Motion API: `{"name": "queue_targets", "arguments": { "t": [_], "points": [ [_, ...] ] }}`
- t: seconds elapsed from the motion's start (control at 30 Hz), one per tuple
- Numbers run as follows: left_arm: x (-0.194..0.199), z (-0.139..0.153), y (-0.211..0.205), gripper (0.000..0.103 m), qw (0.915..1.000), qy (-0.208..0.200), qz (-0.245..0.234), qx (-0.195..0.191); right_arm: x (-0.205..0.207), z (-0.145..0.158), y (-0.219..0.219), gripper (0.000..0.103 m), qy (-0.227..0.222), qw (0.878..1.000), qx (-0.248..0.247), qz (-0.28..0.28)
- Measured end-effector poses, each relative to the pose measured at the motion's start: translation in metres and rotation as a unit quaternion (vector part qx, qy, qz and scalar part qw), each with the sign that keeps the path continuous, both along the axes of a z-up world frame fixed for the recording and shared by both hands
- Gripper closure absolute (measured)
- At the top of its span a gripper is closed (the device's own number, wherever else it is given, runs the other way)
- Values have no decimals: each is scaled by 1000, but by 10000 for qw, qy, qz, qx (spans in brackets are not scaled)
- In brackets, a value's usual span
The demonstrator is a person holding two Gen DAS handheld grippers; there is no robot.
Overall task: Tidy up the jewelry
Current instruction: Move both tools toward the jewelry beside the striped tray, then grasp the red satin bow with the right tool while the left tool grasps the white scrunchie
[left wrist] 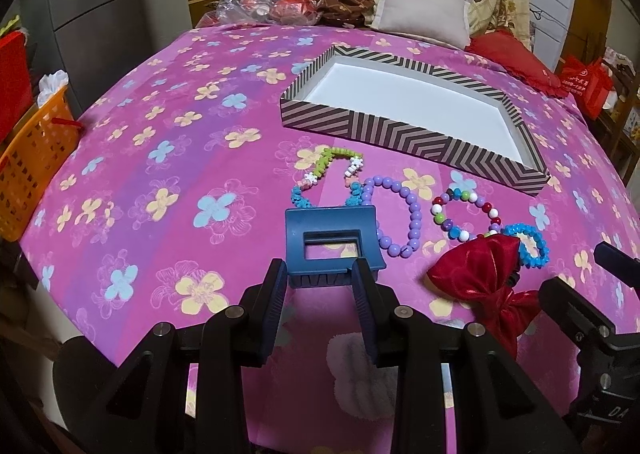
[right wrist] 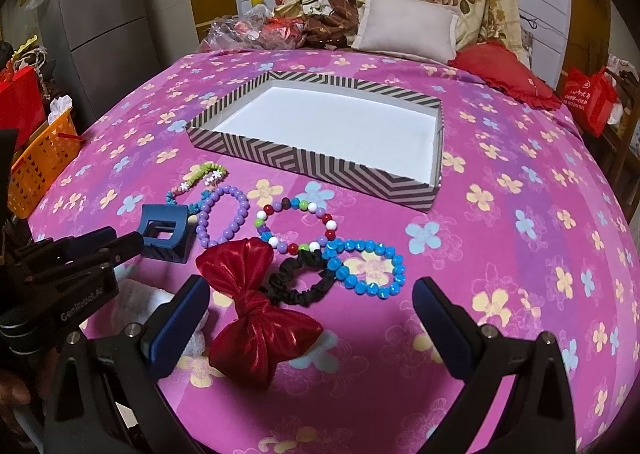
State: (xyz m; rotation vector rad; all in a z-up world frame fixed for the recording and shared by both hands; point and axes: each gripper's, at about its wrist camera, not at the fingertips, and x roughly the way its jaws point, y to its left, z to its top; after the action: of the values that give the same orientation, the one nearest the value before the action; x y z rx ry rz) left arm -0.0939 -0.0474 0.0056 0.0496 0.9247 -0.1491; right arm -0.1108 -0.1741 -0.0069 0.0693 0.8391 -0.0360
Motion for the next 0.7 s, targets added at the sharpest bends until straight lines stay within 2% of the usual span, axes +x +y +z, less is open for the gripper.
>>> {"name": "queue_targets", "arguments": {
  "t": [0.7],
  "points": [
    [-7, 2, -3, 71, 9999, 34, -100, 0, -1, -3, -5, 0, 92, 10000, 9, -17]
  ]
}}
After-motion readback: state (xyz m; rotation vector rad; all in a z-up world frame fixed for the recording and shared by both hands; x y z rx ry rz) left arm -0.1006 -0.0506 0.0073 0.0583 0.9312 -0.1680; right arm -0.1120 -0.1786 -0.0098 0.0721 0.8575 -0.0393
